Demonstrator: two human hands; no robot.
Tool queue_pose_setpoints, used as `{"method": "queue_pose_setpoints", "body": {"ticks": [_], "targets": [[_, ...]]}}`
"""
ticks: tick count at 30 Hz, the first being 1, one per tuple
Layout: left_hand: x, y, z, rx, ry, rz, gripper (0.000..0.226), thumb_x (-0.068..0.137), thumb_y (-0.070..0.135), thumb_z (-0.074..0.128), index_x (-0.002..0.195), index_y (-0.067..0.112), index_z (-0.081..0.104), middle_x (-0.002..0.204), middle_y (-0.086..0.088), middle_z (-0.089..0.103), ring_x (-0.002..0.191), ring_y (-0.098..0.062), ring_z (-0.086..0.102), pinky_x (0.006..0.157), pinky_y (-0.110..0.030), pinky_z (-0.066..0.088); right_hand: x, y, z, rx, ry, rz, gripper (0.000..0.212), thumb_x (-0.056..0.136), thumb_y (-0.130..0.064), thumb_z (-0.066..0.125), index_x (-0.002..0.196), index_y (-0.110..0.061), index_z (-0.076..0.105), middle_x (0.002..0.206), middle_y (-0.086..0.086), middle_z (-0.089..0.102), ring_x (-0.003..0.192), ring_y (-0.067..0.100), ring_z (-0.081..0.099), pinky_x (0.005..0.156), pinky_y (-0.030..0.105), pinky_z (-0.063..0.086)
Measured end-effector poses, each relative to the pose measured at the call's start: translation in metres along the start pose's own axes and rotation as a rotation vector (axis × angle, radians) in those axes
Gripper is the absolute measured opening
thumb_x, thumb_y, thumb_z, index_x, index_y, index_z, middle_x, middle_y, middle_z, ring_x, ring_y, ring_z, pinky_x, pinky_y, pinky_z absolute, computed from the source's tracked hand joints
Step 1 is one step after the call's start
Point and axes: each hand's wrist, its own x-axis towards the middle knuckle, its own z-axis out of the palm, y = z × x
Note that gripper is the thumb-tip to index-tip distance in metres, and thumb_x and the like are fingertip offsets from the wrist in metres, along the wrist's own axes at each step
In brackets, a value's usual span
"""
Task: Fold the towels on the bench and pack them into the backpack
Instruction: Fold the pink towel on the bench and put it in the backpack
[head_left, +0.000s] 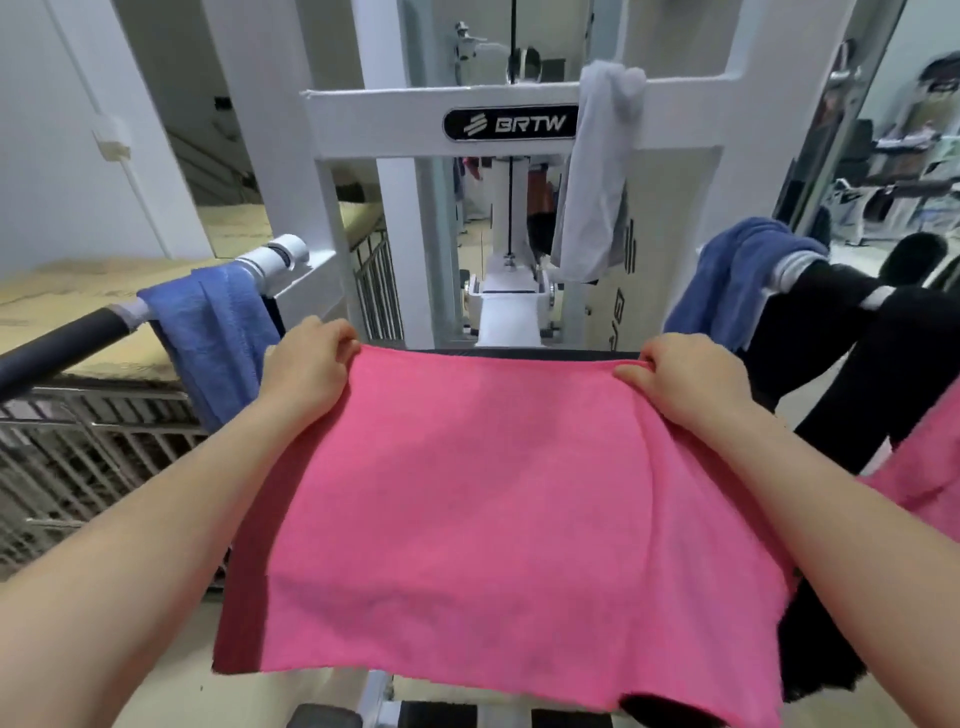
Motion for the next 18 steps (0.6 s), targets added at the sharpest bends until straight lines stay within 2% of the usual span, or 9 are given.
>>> {"method": "queue_pose_setpoints", "body": {"ticks": [4, 8, 10, 11, 13, 15, 16, 18], "targets": [[0.019, 0.010, 0.012, 0.136, 0.129, -0.069, 0.023, 0.097, 0.029, 0.048, 0.106, 0.017, 0.066, 0.104, -0.015, 0.051, 0.105, -0.036, 0.046, 0.080, -0.046, 0.034, 0.033, 0.014, 0.010, -0.011, 0.001, -0.044, 0.046, 0.093, -0.055, 0.046, 0.076, -0.014, 0.057, 0.076, 0.004, 0.059, 0.070, 0.025, 0.050, 0.059, 0.032, 0.038], [0.026, 0.027, 0.019, 0.167, 0.127, -0.196, 0.022, 0.096, 0.032, 0.049, 0.105, 0.019, 0.065, 0.109, -0.014, 0.046, 0.108, -0.034, 0.038, 0.085, -0.047, 0.032, 0.056, 0.022, 0.018, -0.008, 0.017, -0.035, 0.050, 0.090, -0.059, 0.047, 0.075, -0.012, 0.058, 0.075, 0.006, 0.058, 0.069, 0.025, 0.047, 0.059, 0.032, 0.037], [0.020, 0.051, 0.013, 0.145, 0.082, -0.161, 0.021, 0.092, 0.030, 0.055, 0.110, 0.020, 0.061, 0.110, -0.014, 0.044, 0.108, -0.035, 0.042, 0.084, -0.046, 0.037, 0.066, 0.029, 0.022, -0.003, -0.004, -0.013, 0.053, 0.086, -0.066, 0.049, 0.074, -0.014, 0.055, 0.081, 0.009, 0.063, 0.072, 0.027, 0.049, 0.063, 0.034, 0.039], [0.011, 0.068, 0.006, 0.073, 0.020, -0.078, 0.024, 0.090, 0.028, 0.058, 0.113, 0.021, 0.058, 0.109, -0.012, 0.045, 0.106, -0.035, 0.046, 0.084, -0.045, 0.040, 0.069, 0.033, 0.024, 0.005, -0.012, 0.005, 0.054, 0.083, -0.069, 0.049, 0.078, -0.015, 0.057, 0.086, 0.010, 0.064, 0.077, 0.029, 0.053, 0.068, 0.037, 0.041], [-0.020, 0.112, -0.006, -0.135, -0.170, 0.200, 0.027, 0.089, 0.030, 0.062, 0.115, 0.023, 0.057, 0.102, -0.004, 0.051, 0.096, -0.026, 0.054, 0.084, -0.040, 0.045, 0.071, 0.036, 0.024, 0.020, -0.014, 0.041, 0.058, 0.081, -0.072, 0.048, 0.102, -0.019, 0.061, 0.107, 0.013, 0.061, 0.100, 0.033, 0.055, 0.084, 0.047, 0.041], [-0.070, 0.165, -0.017, -0.300, -0.370, 0.480, 0.031, 0.088, 0.044, 0.062, 0.113, 0.026, 0.060, 0.096, 0.003, 0.054, 0.090, -0.015, 0.054, 0.084, -0.038, 0.046, 0.065, 0.037, 0.023, 0.050, -0.060, 0.066, 0.063, 0.083, -0.070, 0.048, 0.128, -0.027, 0.051, 0.126, 0.015, 0.049, 0.120, 0.036, 0.044, 0.095, 0.055, 0.035], [-0.095, 0.186, -0.018, -0.325, -0.461, 0.578, 0.040, 0.085, 0.053, 0.061, 0.117, 0.028, 0.058, 0.100, 0.003, 0.055, 0.094, -0.015, 0.052, 0.087, -0.037, 0.046, 0.060, 0.037, 0.022, 0.079, -0.097, 0.073, 0.064, 0.084, -0.067, 0.048, 0.136, -0.030, 0.044, 0.133, 0.015, 0.043, 0.126, 0.037, 0.037, 0.099, 0.057, 0.032], [-0.138, 0.214, -0.009, -0.201, -0.559, 0.666, 0.071, 0.075, 0.067, 0.061, 0.133, 0.029, 0.044, 0.128, -0.002, 0.049, 0.117, -0.024, 0.043, 0.102, -0.045, 0.037, 0.046, 0.039, 0.021, 0.125, -0.154, 0.070, 0.066, 0.086, -0.063, 0.048, 0.143, -0.033, 0.033, 0.142, 0.015, 0.036, 0.133, 0.037, 0.030, 0.103, 0.058, 0.028]]}}
